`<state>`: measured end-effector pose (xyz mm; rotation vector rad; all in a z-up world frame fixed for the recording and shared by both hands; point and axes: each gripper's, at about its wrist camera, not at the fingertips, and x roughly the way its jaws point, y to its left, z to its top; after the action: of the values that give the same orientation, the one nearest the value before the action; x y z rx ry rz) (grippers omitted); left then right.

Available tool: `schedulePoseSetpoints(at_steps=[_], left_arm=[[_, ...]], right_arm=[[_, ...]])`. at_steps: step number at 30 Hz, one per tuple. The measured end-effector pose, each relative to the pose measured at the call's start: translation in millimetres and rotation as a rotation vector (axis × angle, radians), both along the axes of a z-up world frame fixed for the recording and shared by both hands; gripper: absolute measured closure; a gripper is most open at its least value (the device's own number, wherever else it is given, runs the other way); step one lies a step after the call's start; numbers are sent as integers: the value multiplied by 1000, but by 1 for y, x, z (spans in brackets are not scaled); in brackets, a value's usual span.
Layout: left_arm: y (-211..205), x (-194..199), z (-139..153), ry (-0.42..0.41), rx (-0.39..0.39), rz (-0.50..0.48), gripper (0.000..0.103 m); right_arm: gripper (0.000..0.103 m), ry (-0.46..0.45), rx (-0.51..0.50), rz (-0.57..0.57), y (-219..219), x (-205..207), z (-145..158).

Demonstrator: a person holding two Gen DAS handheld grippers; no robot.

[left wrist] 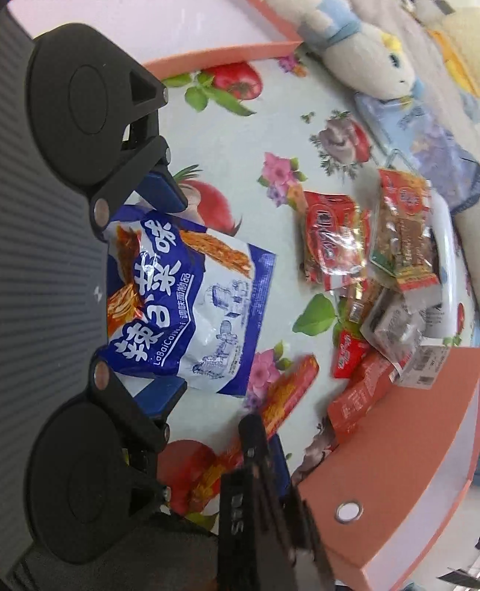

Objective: Organize snacks
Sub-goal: 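Close the left tool on the chip bag while the right tool grips the red sausage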

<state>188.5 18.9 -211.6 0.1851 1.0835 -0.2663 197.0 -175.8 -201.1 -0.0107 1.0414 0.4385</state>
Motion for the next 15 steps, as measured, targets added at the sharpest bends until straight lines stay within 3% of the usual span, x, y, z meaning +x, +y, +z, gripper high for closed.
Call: schedulePoseSetpoints(at_steps=[9,15], left_arm=[[7,4,-5,2,-72,59,8],[2,-5,-9,-2,-93,138,24]], right_arm=[[79,-14,-21,6,0,-3,-3],[79,-47,-62,40,10,-1,-5]])
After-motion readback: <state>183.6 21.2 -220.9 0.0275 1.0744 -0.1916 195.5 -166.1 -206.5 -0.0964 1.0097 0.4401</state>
